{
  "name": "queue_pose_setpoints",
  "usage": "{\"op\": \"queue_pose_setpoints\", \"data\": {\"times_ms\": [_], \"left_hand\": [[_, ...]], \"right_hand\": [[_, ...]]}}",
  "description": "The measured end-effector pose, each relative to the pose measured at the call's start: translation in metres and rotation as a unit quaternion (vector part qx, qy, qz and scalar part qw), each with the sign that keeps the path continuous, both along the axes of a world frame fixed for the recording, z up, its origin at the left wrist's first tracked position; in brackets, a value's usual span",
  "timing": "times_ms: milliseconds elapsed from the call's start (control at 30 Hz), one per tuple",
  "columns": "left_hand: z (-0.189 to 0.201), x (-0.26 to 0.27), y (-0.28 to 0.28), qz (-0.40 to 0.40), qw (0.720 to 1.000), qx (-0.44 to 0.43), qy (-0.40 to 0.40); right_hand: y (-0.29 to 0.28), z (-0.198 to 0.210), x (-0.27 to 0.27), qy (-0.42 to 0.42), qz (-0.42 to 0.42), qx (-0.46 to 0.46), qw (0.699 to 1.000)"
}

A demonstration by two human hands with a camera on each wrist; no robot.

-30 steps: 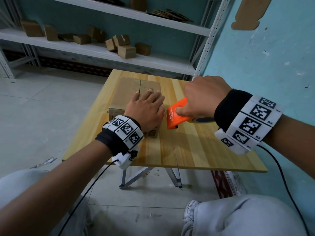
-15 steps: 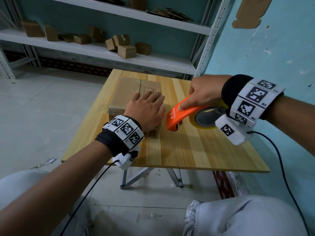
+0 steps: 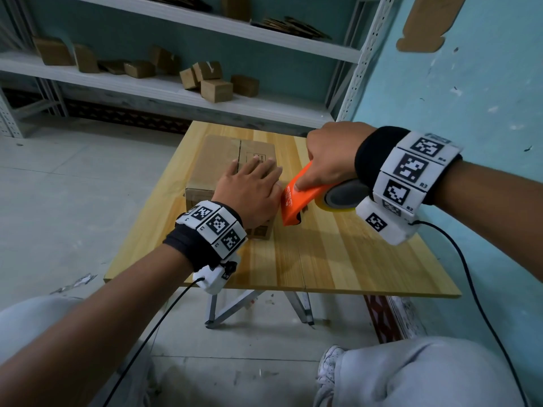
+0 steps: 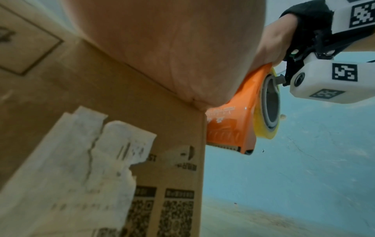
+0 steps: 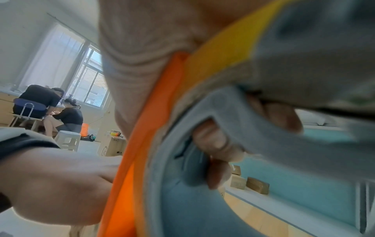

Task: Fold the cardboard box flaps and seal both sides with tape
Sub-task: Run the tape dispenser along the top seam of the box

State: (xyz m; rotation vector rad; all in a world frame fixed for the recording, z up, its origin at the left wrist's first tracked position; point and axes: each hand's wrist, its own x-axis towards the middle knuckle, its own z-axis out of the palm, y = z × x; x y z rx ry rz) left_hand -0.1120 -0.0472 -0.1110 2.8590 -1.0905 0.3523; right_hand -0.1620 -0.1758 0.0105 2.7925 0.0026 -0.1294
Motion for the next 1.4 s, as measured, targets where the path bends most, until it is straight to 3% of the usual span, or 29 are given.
{"op": "queue_pose_setpoints", "data": {"times_ms": [200,933,1233,1400], "left_hand": [[0.000,0.001,0.000,-0.002,1.000,0.017,-0.006],[0.000,0.002,0.000,0.000,1.000,0.012,-0.011],[-0.004,0.002,-0.001,0.013,0.999,-0.031,-0.004],[-0.002,0.000,0.000,0.013,1.000,-0.012,-0.006]], "right_hand": [[0.005,-0.001,0.000,-0.012,0.016,-0.042,0.999],[0.008,-0.004,-0.010,-0.043,0.038,-0.066,0.996],[-0.018,0.010,-0.007,0.015,-0.032,0.030,0.999],[-0.008,0.002,-0.010,0.002,-0.014,0.001,1.000]]}}
